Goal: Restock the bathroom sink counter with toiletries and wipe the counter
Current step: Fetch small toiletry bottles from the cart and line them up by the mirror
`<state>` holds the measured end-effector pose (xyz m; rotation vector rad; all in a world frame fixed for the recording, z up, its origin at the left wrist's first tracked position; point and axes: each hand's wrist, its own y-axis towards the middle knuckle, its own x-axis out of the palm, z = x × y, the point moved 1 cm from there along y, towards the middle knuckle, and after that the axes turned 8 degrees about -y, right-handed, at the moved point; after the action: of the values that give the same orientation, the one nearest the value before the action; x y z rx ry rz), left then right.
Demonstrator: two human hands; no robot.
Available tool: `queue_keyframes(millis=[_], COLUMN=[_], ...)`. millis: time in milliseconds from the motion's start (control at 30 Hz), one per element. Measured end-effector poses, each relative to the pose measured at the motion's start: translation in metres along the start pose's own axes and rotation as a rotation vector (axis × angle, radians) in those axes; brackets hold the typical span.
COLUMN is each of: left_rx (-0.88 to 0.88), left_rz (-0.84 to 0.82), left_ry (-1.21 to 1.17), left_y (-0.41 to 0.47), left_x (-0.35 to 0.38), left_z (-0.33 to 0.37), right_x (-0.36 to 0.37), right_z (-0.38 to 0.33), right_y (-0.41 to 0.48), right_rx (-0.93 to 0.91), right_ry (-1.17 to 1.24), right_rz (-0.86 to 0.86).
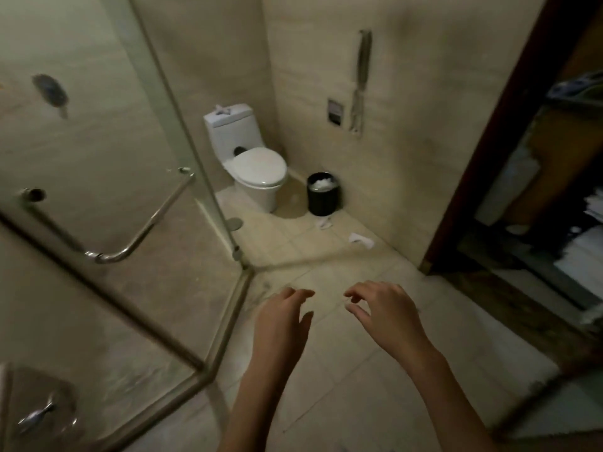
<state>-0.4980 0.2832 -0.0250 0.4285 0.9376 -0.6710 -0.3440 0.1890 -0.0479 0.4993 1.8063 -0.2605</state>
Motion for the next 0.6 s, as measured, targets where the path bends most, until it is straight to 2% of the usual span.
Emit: queue_keyframes(millis=[267, 600], left_rx=[0.22, 0.52], left_rz=[-0.177, -0.359], left_ry=[0.01, 0.008], left_y=[0.076, 0.159], left_x=[0.046, 0.089], left_z=[0.065, 0.112], right_x=[-0.029, -0.039], right_z=[0.081, 0.128], right_y=[-0.001, 0.016], right_rx=[0.338, 0.667], right_ry=[-0.009, 0.0], right_rz=[0.075, 0.18])
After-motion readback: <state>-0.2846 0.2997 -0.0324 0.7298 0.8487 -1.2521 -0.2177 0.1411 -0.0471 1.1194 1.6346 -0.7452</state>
